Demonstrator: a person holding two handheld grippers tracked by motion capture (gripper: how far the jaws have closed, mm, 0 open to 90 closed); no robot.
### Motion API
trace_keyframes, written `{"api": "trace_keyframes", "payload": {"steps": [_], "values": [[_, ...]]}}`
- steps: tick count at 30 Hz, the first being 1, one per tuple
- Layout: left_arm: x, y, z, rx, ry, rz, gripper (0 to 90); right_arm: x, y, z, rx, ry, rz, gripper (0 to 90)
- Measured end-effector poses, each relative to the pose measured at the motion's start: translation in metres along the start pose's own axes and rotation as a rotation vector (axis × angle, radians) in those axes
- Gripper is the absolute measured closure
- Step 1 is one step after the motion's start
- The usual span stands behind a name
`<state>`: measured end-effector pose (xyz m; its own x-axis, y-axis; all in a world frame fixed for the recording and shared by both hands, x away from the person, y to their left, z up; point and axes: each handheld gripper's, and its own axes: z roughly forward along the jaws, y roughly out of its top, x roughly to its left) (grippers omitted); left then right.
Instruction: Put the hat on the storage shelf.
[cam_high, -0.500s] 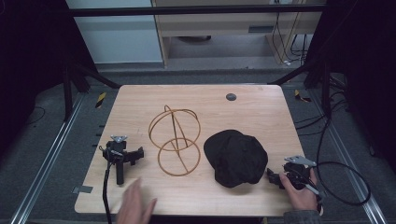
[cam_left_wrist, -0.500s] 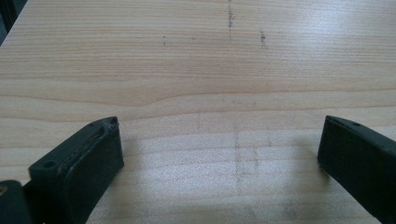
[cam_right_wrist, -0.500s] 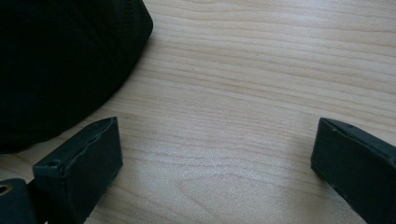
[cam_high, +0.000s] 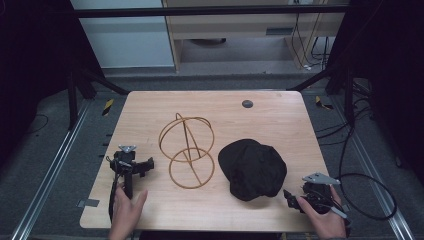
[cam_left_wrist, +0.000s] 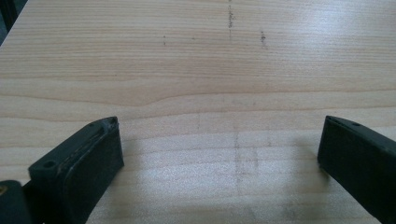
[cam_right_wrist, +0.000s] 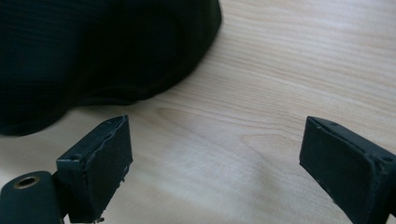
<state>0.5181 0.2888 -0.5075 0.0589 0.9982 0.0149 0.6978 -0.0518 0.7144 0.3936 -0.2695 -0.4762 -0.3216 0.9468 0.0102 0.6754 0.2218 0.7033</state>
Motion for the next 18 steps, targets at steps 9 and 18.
{"api": "trace_keyframes", "payload": {"steps": [9,18], "values": [[0.001,-0.003,-0.003,0.001,-0.014,0.016,0.0,0.013,0.038,-0.047,0.014,0.052,-0.067,10.0],[0.001,-0.005,-0.005,0.002,-0.022,0.026,0.0,0.036,0.078,-0.049,0.037,0.091,-0.159,7.9]]}}
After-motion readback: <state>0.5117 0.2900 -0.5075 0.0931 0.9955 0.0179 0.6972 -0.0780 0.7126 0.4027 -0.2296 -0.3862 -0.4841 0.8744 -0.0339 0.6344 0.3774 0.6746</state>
